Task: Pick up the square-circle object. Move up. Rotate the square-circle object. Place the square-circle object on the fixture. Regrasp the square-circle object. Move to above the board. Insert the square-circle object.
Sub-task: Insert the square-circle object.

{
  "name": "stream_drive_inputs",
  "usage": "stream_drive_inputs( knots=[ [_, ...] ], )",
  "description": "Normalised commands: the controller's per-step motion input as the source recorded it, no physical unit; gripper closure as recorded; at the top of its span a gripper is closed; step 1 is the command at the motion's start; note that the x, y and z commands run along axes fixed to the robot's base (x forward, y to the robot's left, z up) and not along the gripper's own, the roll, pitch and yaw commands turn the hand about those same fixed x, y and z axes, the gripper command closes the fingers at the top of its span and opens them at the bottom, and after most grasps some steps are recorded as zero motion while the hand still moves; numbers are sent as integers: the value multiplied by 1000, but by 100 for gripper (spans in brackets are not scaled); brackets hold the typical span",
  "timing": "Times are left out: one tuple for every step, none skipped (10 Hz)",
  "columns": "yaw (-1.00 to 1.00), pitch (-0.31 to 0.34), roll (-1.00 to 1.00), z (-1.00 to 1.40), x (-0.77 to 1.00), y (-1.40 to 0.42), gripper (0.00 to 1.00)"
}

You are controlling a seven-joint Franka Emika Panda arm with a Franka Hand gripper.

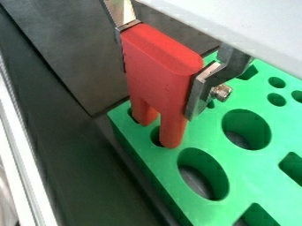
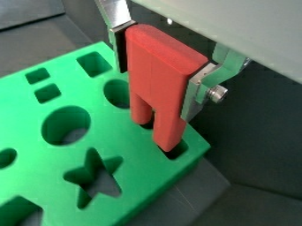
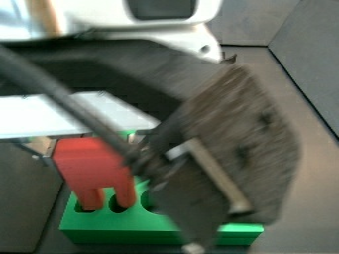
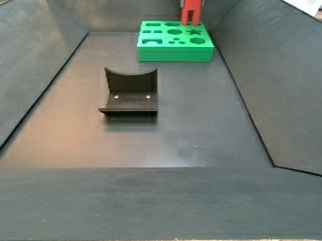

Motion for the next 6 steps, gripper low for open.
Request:
stream_drive_inputs(
  knots=[
    [0,-127,-147,-169,-331,-66,100],
    [0,-139,-151,-217,-297,-111,100],
    [0,-124,-124,-223,-231,-131,100],
    [0,-143,-54,-457,0,-169,100],
    [-103,-93,31,-474,157,-129,100],
    [-191,0,181,-343,214,0,100]
  ],
)
